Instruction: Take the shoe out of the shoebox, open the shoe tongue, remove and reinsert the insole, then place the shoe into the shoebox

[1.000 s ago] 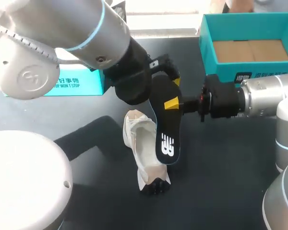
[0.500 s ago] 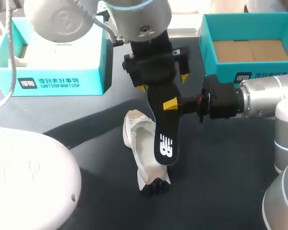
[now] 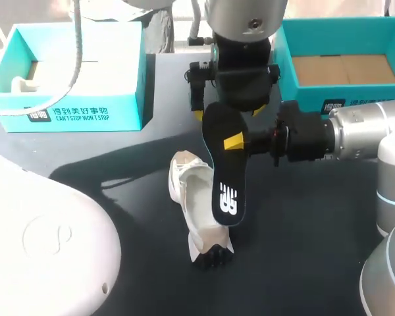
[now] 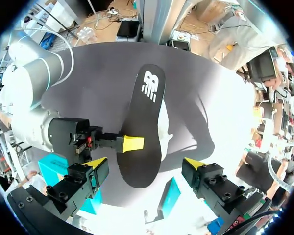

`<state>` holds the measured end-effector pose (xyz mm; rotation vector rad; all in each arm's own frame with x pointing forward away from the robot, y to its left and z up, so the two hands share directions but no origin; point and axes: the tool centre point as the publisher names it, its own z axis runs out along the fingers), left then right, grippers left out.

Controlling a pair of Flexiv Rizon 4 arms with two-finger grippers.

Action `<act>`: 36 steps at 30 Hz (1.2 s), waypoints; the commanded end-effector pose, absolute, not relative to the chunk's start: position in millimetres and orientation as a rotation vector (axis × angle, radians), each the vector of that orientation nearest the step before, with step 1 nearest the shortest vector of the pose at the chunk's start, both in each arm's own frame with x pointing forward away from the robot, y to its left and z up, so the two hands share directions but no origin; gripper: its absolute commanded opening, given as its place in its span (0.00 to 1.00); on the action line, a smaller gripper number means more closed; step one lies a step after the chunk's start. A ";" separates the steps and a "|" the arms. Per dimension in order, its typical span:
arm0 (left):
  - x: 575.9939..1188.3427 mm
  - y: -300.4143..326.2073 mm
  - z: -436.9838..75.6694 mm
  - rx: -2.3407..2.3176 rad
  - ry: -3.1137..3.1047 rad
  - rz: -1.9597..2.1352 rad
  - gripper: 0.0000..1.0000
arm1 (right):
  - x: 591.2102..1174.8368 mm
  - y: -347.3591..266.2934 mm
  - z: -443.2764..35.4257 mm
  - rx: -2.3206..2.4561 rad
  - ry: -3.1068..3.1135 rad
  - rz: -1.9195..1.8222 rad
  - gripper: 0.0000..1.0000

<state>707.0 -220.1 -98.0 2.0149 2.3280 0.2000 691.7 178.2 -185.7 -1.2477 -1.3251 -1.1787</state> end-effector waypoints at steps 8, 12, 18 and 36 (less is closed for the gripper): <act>708.9 -217.2 -100.3 2.024 2.359 0.125 1.00 | 688.1 174.6 -185.4 -1.250 -1.321 -1.190 0.00; 707.2 -214.9 -100.0 2.019 2.313 -0.003 1.00 | 688.3 173.2 -185.2 -1.249 -1.324 -1.189 0.00; 708.6 -196.2 -96.2 1.908 2.106 -0.418 1.00 | 689.1 169.8 -184.7 -1.250 -1.323 -1.195 0.00; 702.2 -163.3 -78.3 1.692 1.609 -0.978 1.00 | 694.6 163.2 -181.3 -1.263 -1.324 -1.197 0.00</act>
